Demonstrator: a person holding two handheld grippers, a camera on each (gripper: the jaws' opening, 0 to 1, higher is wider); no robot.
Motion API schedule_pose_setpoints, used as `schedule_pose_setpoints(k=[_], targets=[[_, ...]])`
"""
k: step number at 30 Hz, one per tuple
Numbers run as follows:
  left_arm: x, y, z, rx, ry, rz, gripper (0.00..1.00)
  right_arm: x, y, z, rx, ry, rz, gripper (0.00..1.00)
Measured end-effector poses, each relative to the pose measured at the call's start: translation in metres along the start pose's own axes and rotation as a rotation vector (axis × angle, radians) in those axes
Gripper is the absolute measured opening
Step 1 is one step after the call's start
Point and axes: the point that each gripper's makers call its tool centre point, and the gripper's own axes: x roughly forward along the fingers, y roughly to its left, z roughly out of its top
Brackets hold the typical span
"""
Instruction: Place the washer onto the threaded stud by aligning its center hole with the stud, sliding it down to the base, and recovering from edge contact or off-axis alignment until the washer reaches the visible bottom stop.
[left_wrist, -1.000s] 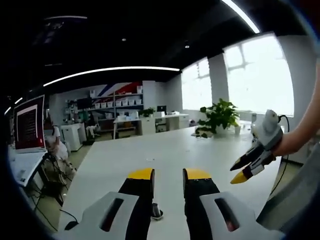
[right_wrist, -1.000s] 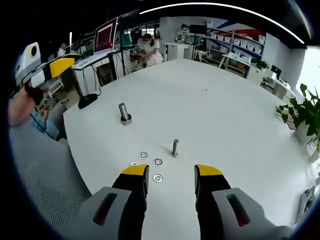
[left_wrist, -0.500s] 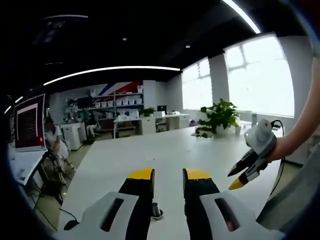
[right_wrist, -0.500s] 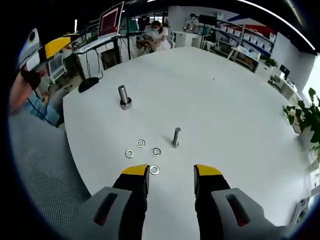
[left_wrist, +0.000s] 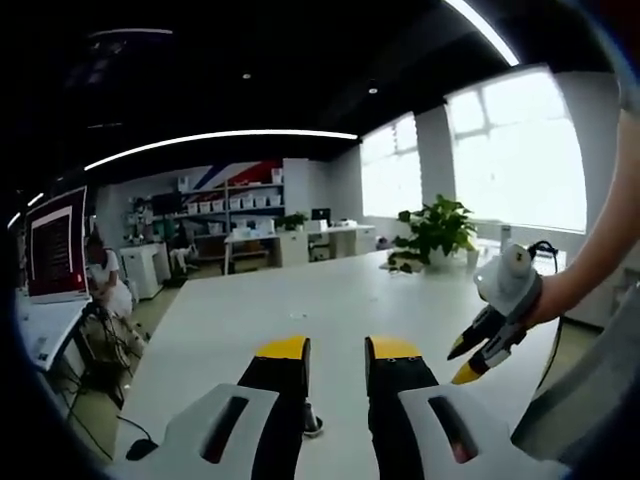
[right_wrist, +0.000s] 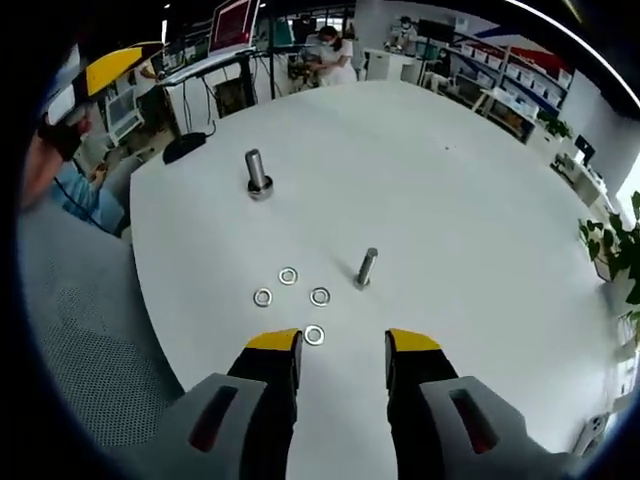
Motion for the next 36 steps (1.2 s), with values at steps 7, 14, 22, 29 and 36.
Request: schedule_pose_setpoints(k=[7,14,22,29,36], targets=[[0.001,-0.003,-0.003,-0.007,0.012,-0.014,0.2,0.014,0.012,-0.007,0.004,0.051,0.058,0.3],[0.001,-0.005,-0.003,-0.01,0.011,-0.021,0.2,0.027,0.017,-0.012,-0.023,0.108,0.09,0.29],[0.001,-0.001,-0.004,-0.021,0.013,-0.014,0.2,0.039,0.02,-0.013,-0.011,0.143,0.119,0.27],[0.0,-0.001,-0.004,-0.018,0.013,-0.012,0.2,0.043,0.026,-0.019,-0.047,0.186,0.151,0.21],[0.0,-0.001,-0.004,-0.014,0.014,-0.011,0.2,0.047,0.026,-0.023,-0.03,0.201,0.159,0.21]])
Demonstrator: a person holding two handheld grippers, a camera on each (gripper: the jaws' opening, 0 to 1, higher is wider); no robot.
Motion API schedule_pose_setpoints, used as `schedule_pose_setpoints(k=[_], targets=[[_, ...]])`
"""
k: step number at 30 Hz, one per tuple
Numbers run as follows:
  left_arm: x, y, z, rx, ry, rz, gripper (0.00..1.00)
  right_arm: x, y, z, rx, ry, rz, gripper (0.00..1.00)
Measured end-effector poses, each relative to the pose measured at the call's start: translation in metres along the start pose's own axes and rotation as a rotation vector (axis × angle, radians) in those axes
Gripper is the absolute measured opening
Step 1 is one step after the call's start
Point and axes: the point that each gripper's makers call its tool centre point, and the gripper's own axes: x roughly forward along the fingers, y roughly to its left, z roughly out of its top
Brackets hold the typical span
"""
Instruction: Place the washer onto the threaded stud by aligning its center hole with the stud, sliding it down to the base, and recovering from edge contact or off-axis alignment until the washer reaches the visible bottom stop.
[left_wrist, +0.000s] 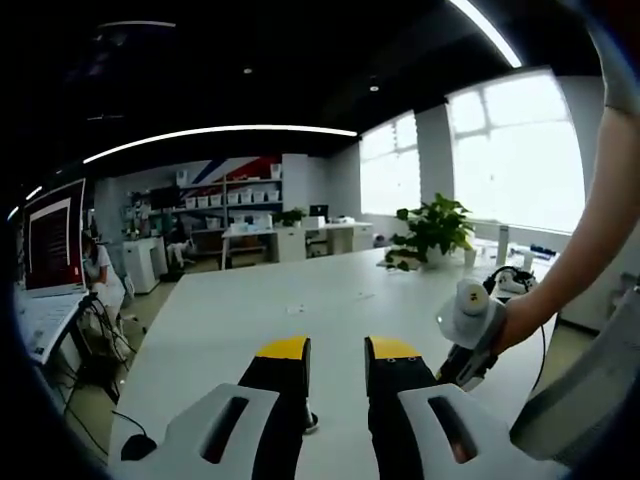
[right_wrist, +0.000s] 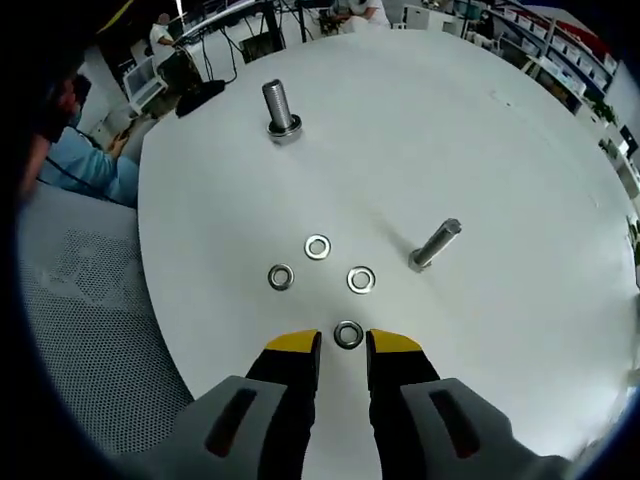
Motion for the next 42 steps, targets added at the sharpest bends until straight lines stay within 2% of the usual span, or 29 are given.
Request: schedule_pose_setpoints(k=[11,19,25,29,30,32,35,36,42], targets=[[0.0001,-0.0012,-0.0012,0.002,0.004,-0.002,0.2,0.004,-0.0001,0.001,0.02,-0.004,0.014,0.21],[0.0003,-0.0018,-0.0018,0.003,0.007,-0.003,0.19,0.0048,-0.0025,0.0,-0.009,0.014,0.012,0.18],[0.0005,-0.0014,-0.0024,0.004,0.011,-0.003,0.19,0.0062,-0.0045,-0.0008,-0.139,0.029,-0.017,0.16],[0.0008,-0.0026,-0.0035,0.008,0.016,-0.006,0.18,0.005,-0.0044,-0.0013,-0.089,0.031,-0.005,0.16],[0.001,-0.0028,-0.0039,0.009,0.017,-0.007,0.18,0.0051,-0.0042,-0.0012,-0.094,0.029,-0.004,0.16],[0.0013,-0.0031,-0.0039,0.01,0.018,-0.01,0.17,0.0046,-0.0027,-0.0001,-0.163,0.007,0.0,0.16],[0.0011,-0.003,-0.0041,0.009,0.019,-0.01,0.16,0.0042,-0.003,-0.0007,-0.098,-0.005,-0.006,0.16],[0.001,-0.0028,-0.0042,0.008,0.019,-0.01,0.16,0.004,-0.0028,-0.0005,-0.045,-0.009,-0.016,0.16],[0.001,-0.0032,-0.0035,0.006,0.017,-0.01,0.16,0.005,-0.003,0.0008,-0.087,0.04,-0.013,0.15]])
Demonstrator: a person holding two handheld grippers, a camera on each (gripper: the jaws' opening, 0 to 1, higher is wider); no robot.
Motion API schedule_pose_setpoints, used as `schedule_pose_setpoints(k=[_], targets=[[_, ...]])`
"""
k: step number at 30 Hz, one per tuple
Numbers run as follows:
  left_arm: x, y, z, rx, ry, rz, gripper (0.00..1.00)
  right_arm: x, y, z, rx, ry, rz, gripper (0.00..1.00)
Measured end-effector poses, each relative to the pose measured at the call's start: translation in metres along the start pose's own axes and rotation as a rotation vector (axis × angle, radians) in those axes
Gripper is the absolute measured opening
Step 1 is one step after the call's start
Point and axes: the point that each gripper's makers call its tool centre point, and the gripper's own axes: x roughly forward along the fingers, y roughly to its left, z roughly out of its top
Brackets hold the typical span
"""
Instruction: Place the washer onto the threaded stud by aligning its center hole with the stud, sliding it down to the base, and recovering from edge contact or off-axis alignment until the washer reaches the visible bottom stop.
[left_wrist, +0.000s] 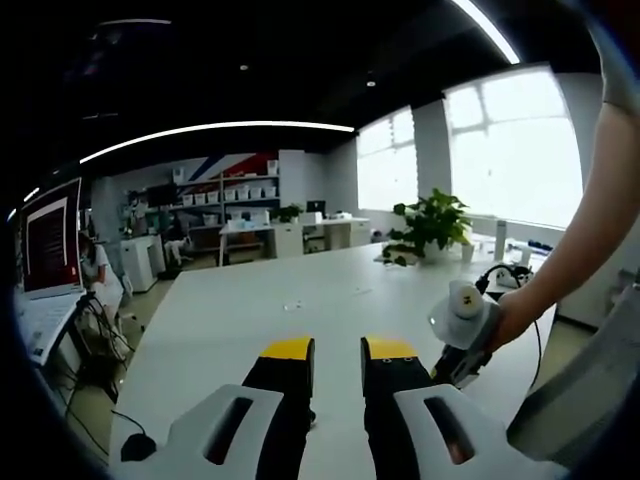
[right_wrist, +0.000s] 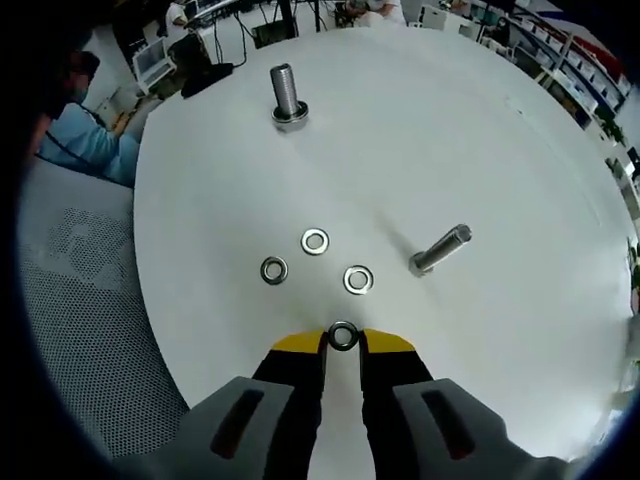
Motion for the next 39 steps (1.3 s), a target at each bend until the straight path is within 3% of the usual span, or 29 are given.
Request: schedule_pose_setpoints(k=[13,16,32,39], targets=[[-0.001,0.001,0.003,-0.006,-0.015,0.004,0.17,0.0,-0.001,-0.002,-0.013,0.011,-0.014,0.13],[-0.001,0.001,0.003,-0.014,-0.016,0.002,0.17,-0.002,-0.002,-0.005,0.018,0.012,-0.013,0.13],[0.0,0.001,0.001,-0.007,-0.004,0.003,0.17,-0.012,-0.01,-0.005,0.042,-0.018,-0.036,0.13],[0.0,0.002,0.001,-0.007,-0.004,0.006,0.17,-0.021,-0.017,0.004,0.05,-0.053,-0.05,0.13]])
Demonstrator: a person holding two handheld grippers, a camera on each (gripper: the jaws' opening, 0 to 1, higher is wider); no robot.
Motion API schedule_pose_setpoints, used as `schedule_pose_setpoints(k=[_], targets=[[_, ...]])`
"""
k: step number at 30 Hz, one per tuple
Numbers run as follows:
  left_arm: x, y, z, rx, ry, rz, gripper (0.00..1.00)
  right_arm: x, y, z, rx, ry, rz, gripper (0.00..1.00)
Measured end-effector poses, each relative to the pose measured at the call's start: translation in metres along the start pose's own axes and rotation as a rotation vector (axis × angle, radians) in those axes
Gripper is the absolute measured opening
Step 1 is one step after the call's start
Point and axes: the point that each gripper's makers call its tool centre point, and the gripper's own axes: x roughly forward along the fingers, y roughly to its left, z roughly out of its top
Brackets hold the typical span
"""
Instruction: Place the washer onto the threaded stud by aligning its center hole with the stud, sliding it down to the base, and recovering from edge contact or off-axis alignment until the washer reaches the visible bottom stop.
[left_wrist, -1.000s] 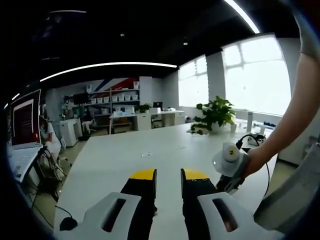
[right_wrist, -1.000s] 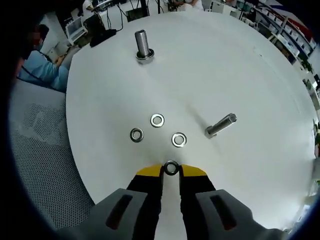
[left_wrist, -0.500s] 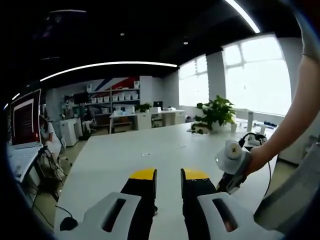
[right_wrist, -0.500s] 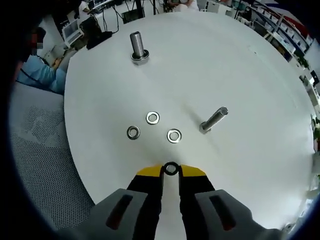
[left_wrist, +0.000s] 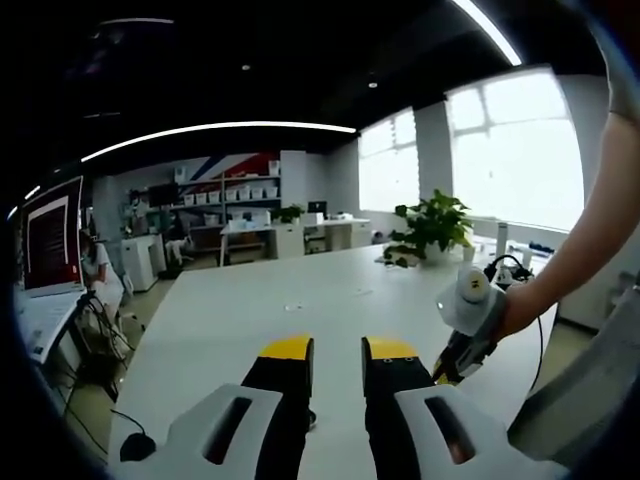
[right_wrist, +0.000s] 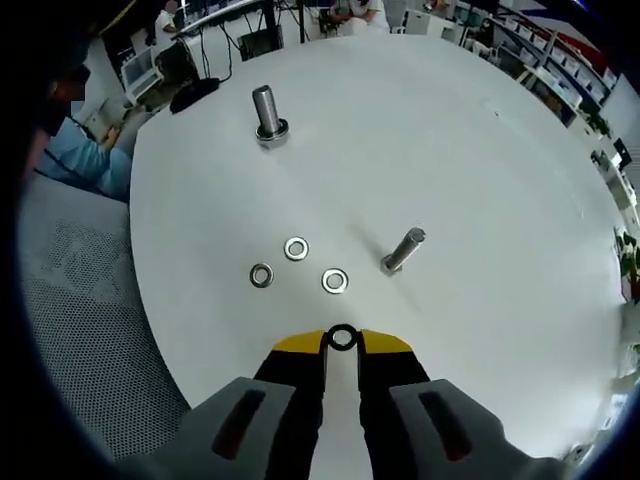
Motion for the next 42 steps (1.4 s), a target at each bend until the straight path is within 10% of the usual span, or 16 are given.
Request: schedule_pose_setpoints(k=[42], targets=[[0.0,-0.001,0.0,-0.014,-0.003,-0.011,0.17,-0.029,-0.034,0.058,-0.078,-0.03,-0.061,0.13]])
